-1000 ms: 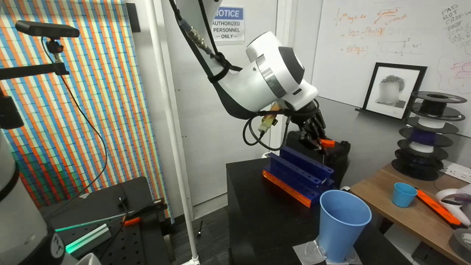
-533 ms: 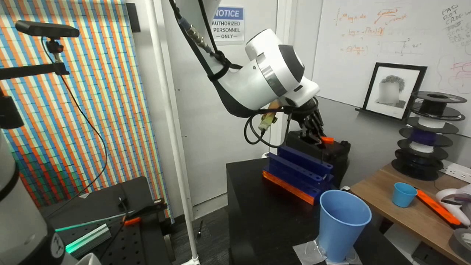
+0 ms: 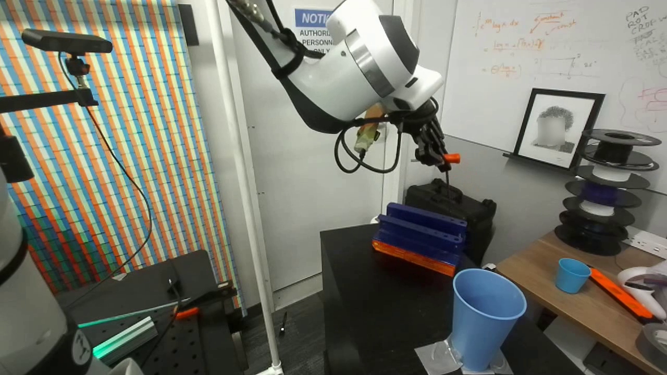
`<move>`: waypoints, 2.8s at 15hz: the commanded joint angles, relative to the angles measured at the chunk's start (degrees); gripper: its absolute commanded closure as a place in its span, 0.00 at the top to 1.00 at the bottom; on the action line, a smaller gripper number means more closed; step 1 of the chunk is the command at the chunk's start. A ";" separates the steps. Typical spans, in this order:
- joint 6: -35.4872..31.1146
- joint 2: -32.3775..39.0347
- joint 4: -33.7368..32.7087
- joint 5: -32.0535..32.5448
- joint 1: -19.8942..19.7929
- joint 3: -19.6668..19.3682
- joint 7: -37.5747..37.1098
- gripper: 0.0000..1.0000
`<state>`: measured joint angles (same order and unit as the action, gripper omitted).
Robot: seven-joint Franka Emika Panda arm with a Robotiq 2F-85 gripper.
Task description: Put the metal object with the orange handle in the blue cup
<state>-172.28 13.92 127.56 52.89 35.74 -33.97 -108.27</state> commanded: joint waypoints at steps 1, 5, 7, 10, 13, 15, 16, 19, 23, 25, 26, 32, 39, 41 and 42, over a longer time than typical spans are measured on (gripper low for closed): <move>1.46 -11.88 7.97 1.15 0.56 0.18 3.49 0.11; 14.17 -23.84 13.92 1.54 0.89 0.18 4.99 0.11; 20.96 -29.02 16.94 2.47 -0.39 0.43 4.25 0.11; 26.90 -34.57 21.18 0.87 -13.53 11.31 6.19 0.10; 26.72 -38.59 23.66 2.57 -26.98 20.28 6.44 0.10; 26.53 -40.55 24.57 0.74 -32.86 23.95 8.91 0.10; 25.97 -40.72 24.72 0.46 -35.13 24.95 9.71 0.10; 22.61 -39.04 24.83 1.29 -40.23 26.57 10.36 0.10; 16.05 -34.70 24.02 5.43 -42.23 26.17 7.25 0.10; 13.17 -32.35 23.49 6.50 -42.68 26.43 6.11 0.10; 11.84 -31.00 23.33 6.67 -42.53 26.34 5.51 0.10; 4.87 -22.73 23.85 5.36 -42.53 25.01 4.68 0.10; -1.99 -16.11 24.46 -0.72 -41.94 22.04 8.65 0.46; -3.95 -16.69 25.32 -4.12 -41.95 21.51 11.03 0.54; -4.75 -17.77 25.99 -5.82 -41.94 21.34 12.59 0.62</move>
<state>-173.53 -2.11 152.30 51.63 -6.27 -11.81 -100.11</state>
